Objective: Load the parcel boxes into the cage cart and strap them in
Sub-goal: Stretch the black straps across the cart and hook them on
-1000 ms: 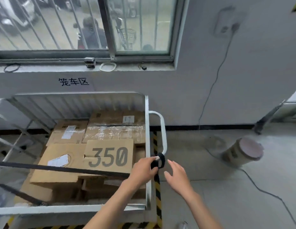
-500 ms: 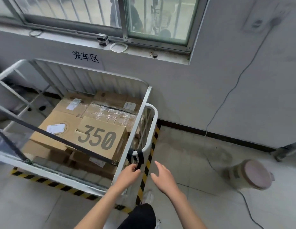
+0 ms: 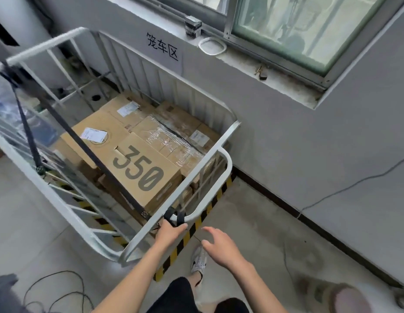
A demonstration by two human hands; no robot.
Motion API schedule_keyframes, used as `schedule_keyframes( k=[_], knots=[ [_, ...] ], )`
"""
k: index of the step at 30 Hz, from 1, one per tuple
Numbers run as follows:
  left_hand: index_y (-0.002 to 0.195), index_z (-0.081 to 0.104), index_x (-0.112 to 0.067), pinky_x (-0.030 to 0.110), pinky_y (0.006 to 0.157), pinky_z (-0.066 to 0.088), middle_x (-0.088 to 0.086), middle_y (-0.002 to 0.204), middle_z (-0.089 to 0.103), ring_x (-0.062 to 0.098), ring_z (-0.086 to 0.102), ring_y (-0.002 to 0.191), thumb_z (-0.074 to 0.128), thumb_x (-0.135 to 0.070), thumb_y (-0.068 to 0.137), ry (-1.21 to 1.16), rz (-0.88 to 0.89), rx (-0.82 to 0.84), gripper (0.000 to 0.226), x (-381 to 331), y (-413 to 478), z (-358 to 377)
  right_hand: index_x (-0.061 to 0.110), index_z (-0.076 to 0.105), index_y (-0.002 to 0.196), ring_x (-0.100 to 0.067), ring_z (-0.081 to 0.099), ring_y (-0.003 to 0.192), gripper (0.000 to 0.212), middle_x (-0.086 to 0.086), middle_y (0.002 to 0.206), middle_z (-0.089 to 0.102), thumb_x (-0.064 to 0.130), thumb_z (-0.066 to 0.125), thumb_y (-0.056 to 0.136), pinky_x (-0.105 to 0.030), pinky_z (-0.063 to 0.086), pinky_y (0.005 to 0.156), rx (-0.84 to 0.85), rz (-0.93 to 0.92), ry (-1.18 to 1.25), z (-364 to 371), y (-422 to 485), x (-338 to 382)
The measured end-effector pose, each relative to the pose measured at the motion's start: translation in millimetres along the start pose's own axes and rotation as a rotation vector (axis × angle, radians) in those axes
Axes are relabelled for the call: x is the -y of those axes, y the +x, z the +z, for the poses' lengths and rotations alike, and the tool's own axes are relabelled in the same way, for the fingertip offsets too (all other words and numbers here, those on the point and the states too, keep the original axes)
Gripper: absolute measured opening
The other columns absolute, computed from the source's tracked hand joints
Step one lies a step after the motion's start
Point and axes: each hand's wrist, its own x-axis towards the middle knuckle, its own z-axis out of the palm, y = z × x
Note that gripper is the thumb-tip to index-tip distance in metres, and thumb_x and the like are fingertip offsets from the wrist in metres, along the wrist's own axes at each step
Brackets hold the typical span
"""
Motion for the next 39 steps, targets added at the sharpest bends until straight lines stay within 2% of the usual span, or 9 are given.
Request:
schedule_keyframes(
  k=[3, 10, 13, 16, 22, 29, 34, 37, 39],
  knots=[
    [0.14, 0.051, -0.007, 0.041, 0.104, 0.046, 0.014, 0.139, 0.058, 0.032, 0.055, 0.125, 0.073, -0.041, 0.088, -0.037, -0.033, -0.056, 0.066, -0.1, -7.4, 11.2, 0.024, 0.04, 0.151, -0.016, 0.038, 0.142, 0.055, 0.002, 0.154, 0.043, 0.033, 0.045, 0.097, -0.032, 0.033, 0.113, 0.027, -0.013, -0.002, -13.5, 4.8, -5.8],
    [0.131, 0.057, -0.015, 0.041, 0.096, 0.047, 0.01, 0.13, 0.064, 0.031, 0.058, 0.12, 0.071, -0.034, 0.09, -0.122, -0.036, -0.237, 0.048, -2.3, -20.8, 26.4, 0.023, 0.038, 0.152, -0.015, 0.038, 0.142, 0.054, 0.002, 0.155, 0.042, 0.031, 0.045, 0.099, -0.032, 0.033, 0.115, 0.154, -0.134, -0.075, -36.1, 15.8, -20.4],
    [0.101, 0.069, -0.021, 0.033, 0.074, 0.047, 0.004, 0.099, 0.072, 0.026, 0.065, 0.095, 0.065, -0.044, 0.091, 0.002, -0.073, -0.305, 0.025, -8.9, -35.6, 30.3, 0.021, 0.036, 0.153, -0.015, 0.037, 0.143, 0.055, 0.001, 0.156, 0.04, 0.031, 0.046, 0.1, -0.032, 0.032, 0.115, 0.203, -0.199, -0.124, -50.2, 13.2, -29.8],
    [0.076, 0.06, -0.016, 0.031, 0.061, 0.037, 0.007, 0.075, 0.066, 0.028, 0.065, 0.08, 0.064, -0.04, 0.09, -0.056, -0.076, -0.379, 0.028, -12.0, -54.5, 37.4, 0.021, 0.037, 0.152, -0.014, 0.039, 0.141, 0.054, 0.001, 0.155, 0.042, 0.031, 0.046, 0.1, -0.031, 0.034, 0.113, 0.239, -0.249, -0.11, -66.3, 9.4, -40.0],
    [0.098, 0.063, -0.006, 0.033, 0.072, 0.046, 0.013, 0.098, 0.068, 0.027, 0.064, 0.093, 0.072, -0.027, 0.088, -0.18, -0.078, -0.366, 0.024, -26.8, -78.0, 68.4, 0.024, 0.045, 0.147, -0.013, 0.05, 0.132, 0.05, 0.003, 0.148, 0.051, 0.029, 0.049, 0.098, -0.027, 0.04, 0.105, 0.299, -0.292, -0.034, -85.1, 7.8, -59.6],
    [0.106, 0.061, 0.0, 0.032, 0.072, 0.042, 0.013, 0.097, 0.061, 0.024, 0.056, 0.088, 0.07, -0.019, 0.091, -0.437, -0.114, -0.412, 0.026, -60.7, -73.0, 99.4, 0.025, 0.048, 0.145, -0.011, 0.048, 0.134, 0.05, 0.005, 0.148, 0.051, 0.033, 0.049, 0.096, -0.029, 0.04, 0.109, 0.352, -0.313, -0.05, -93.7, -2.9, -96.8],
    [0.11, 0.06, -0.009, 0.034, 0.08, 0.05, 0.01, 0.107, 0.067, 0.024, 0.062, 0.099, 0.073, -0.018, 0.089, -0.658, -0.096, -0.423, 0.027, -76.6, -96.1, 100.5, 0.024, 0.05, 0.144, -0.013, 0.053, 0.129, 0.049, 0.003, 0.143, 0.055, 0.034, 0.049, 0.096, -0.026, 0.042, 0.104, 0.397, -0.304, -0.053, -102.1, 0.5, -115.2],
    [0.108, 0.065, -0.009, 0.038, 0.084, 0.056, 0.011, 0.101, 0.071, 0.024, 0.067, 0.096, 0.069, -0.02, 0.089, -0.627, -0.083, -0.335, 0.022, -76.5, -128.0, 103.7, 0.023, 0.058, 0.135, -0.008, 0.06, 0.112, 0.038, 0.008, 0.125, 0.063, 0.03, 0.043, 0.1, -0.02, 0.046, 0.087, 0.349, -0.295, 0.053, -101.4, 3.7, -103.8],
    [0.104, 0.066, -0.011, 0.032, 0.072, 0.055, 0.007, 0.094, 0.07, 0.02, 0.069, 0.087, 0.068, -0.022, 0.085, -0.584, -0.044, -0.296, 0.022, -74.1, -157.5, 109.4, 0.023, 0.066, 0.119, -0.009, 0.062, 0.104, 0.031, 0.012, 0.108, 0.066, 0.028, 0.041, 0.101, -0.022, 0.047, 0.081, 0.263, -0.298, 0.18, -95.9, 1.8, -90.7]
  ],
)
